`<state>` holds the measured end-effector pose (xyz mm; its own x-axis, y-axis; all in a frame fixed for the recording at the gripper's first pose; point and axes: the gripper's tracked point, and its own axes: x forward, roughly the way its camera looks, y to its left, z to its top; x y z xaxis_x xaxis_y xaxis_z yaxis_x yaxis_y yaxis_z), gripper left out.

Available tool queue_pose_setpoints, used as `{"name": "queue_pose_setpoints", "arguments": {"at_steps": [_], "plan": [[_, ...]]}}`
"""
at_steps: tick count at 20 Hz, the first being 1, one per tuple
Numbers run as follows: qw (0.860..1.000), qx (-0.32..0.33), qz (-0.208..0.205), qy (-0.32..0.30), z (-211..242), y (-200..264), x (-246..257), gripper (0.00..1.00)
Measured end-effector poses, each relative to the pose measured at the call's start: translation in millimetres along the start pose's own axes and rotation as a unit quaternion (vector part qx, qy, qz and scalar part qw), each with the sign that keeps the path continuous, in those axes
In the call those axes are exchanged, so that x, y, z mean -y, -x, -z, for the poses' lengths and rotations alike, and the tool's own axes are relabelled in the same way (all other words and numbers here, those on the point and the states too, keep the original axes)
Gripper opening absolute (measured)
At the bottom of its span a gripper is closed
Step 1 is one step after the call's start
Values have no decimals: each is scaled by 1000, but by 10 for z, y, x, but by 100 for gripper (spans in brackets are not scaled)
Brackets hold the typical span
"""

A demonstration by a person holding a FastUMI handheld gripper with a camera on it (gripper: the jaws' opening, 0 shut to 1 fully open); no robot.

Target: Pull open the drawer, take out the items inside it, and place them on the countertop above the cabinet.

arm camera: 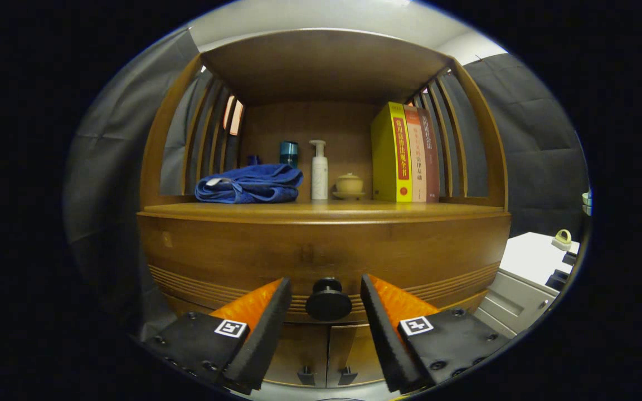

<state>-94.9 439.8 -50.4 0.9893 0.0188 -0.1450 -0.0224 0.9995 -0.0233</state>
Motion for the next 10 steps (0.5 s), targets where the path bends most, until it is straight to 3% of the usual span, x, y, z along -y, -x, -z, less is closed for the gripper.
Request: {"name": "queue_pose_setpoints", "arguments": {"at_steps": [3, 10], "plan": [[1000, -8, 2, 5, 95, -130, -7, 67], [1000, -7, -17, -12, 92, -166, -22, 45]]}}
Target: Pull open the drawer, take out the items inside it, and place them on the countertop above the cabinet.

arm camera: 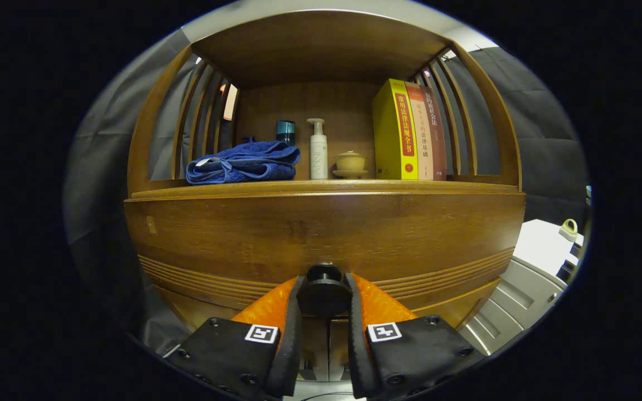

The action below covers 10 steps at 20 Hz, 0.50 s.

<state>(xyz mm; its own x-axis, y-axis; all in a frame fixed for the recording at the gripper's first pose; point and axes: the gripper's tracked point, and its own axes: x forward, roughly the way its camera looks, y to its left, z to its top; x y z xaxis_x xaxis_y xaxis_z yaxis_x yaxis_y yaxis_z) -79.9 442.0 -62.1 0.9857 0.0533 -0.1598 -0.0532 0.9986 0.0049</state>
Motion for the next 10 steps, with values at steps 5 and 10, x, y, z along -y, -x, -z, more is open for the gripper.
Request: {"name": "queue_pose_setpoints", "arguments": {"at_steps": [5, 10], "plan": [[1000, -26, 16, -3, 11, 154, 25, 41], [998, -64, 17, -3, 39, 661, 27, 41]]}}
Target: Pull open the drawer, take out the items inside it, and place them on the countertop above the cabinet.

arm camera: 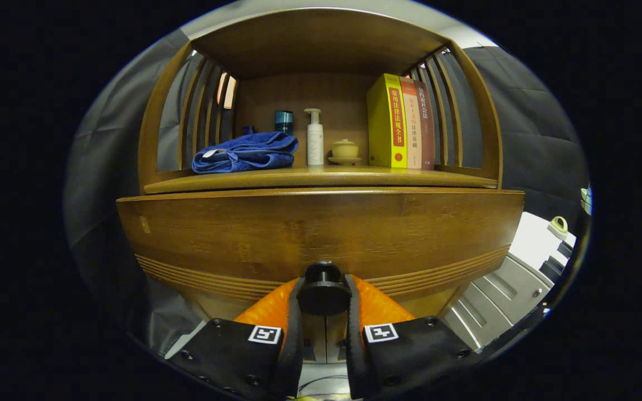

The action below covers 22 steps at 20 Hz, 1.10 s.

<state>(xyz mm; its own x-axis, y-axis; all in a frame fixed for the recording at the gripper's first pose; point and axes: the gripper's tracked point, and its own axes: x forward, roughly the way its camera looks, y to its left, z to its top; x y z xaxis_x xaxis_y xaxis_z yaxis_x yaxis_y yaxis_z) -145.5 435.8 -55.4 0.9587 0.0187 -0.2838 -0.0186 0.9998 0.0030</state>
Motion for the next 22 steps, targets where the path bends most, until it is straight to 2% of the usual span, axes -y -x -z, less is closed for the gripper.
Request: {"name": "queue_pose_setpoints", "arguments": {"at_steps": [7, 15, 19, 22], "plan": [[1000, -24, 1, 1, 100, 652, 18, 41], [1000, -28, 2, -10, 234, 698, 8, 41], [1000, -17, -1, 5, 210, 684, -1, 41], [1000, -24, -14, -5, 208, 770, -39, 53]]}}
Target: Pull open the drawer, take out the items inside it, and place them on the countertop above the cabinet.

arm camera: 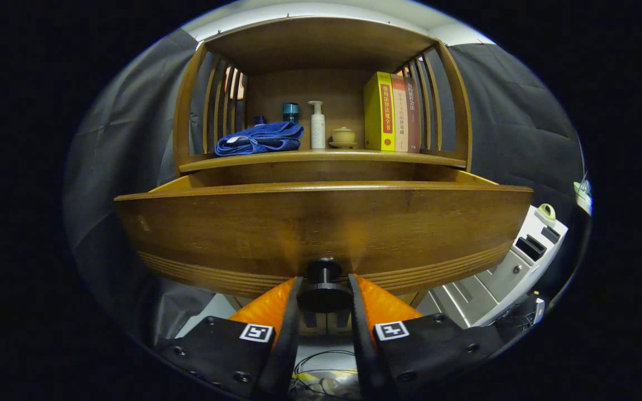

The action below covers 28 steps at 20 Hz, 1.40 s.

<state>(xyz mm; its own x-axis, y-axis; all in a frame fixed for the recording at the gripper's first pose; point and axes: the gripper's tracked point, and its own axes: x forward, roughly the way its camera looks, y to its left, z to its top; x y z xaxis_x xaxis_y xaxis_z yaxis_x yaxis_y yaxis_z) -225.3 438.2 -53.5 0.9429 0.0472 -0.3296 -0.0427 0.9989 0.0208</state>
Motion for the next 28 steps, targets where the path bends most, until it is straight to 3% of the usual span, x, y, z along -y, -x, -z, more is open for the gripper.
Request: {"name": "queue_pose_setpoints", "arguments": {"at_steps": [4, 8, 11, 15, 20, 24, 28], "plan": [[998, 34, -37, 28, -290, 273, -197, 100], [994, 96, -33, 48, -1306, 322, -115, 96], [995, 12, -38, 88, -1455, -105, -76, 97], [983, -141, -62, 103, -1223, -805, -132, 99], [946, -294, -64, 120, -394, -1203, -73, 99], [930, -345, -49, 118, -34, -1340, 12, 98], [908, -399, -59, 117, 183, -1319, 2, 85]]}}
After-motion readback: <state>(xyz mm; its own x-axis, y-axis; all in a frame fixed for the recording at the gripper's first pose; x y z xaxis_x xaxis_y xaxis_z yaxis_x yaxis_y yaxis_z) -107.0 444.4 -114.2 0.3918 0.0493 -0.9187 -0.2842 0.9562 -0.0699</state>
